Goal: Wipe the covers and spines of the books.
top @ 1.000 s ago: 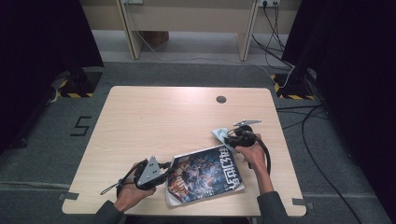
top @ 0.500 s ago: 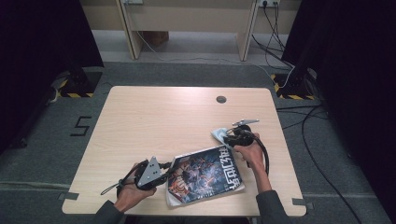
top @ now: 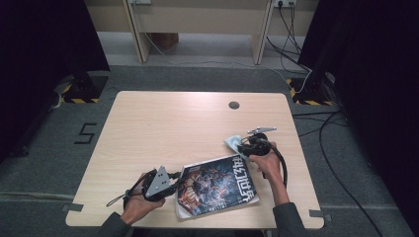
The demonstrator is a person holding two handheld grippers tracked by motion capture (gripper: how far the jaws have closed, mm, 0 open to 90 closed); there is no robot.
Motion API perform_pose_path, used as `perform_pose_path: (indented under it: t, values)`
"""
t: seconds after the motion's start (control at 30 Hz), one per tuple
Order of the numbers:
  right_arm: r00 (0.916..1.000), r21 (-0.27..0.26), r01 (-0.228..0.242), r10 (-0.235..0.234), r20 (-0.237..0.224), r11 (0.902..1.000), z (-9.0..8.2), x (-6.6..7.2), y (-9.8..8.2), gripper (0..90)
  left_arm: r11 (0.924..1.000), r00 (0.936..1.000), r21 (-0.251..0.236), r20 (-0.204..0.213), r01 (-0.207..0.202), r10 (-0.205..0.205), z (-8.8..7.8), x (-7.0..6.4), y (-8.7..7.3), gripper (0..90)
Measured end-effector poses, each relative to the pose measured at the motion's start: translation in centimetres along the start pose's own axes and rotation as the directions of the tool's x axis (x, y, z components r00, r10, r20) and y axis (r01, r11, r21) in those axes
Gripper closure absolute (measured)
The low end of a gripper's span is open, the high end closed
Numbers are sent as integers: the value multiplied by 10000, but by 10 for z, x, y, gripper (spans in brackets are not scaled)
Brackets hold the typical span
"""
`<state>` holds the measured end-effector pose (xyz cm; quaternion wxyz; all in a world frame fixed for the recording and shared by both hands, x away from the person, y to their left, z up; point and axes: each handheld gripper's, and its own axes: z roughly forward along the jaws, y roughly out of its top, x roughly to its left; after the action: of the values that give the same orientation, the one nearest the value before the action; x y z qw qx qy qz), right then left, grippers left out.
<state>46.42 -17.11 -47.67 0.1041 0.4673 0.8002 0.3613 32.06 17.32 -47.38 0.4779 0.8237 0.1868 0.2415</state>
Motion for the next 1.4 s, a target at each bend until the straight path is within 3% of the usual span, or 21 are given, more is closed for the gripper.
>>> perform_pose_path:
  t: [0.1, 0.27, 0.4, 0.57, 0.7, 0.83, 1.0, 1.17, 1.3, 1.4]
  values:
    - [9979, -55, 644, -644, 100, 9979, -4, 18, 1, 785, 10000, 10000, 30, 13, -1, 1, -1, 0, -1, 782]
    - [9915, -506, 1064, -1098, -703, 9930, -13, 48, 4, 784, 10000, 10000, 68, -22, 36, -36, 0, -1, -1, 782]
    - [9804, -830, 1396, -1495, -1282, 9867, -19, 71, 8, 783, 9999, 10000, 97, -37, 51, -51, 1, 0, -1, 782]
    - [9646, -1145, 1649, -1844, -1885, 9796, -27, 96, 11, 781, 9998, 9999, 175, -66, 86, -85, 3, 0, -2, 784]
    - [9409, -1407, 1660, -1995, -2739, 9760, -32, 114, 12, 778, 9995, 9997, 234, -104, 203, -201, 3, 0, -2, 782]
    - [9217, -1523, 2029, -2412, -3039, 9673, -33, 134, 15, 776, 9996, 9998, 204, -108, 186, -184, 4, 0, -4, 780]
    - [9049, -1712, 2204, -2668, -3316, 9603, -32, 151, 20, 776, 9995, 9997, 265, -180, 174, -169, 5, 0, -3, 778]
    - [8933, -1863, 2422, -2938, -3401, 9522, -32, 164, 22, 773, 9994, 9996, 276, -209, 195, -189, 6, 1, -4, 776]
    - [8900, -1874, 2631, -3130, -3315, 9464, -32, 170, 22, 774, 9995, 9997, 280, -194, 170, -165, 6, 0, -4, 775]
    - [8915, -1789, 2557, -3034, -3365, 9500, -31, 167, 22, 776, 9994, 9997, 306, -220, 154, -147, 6, 0, -4, 773]
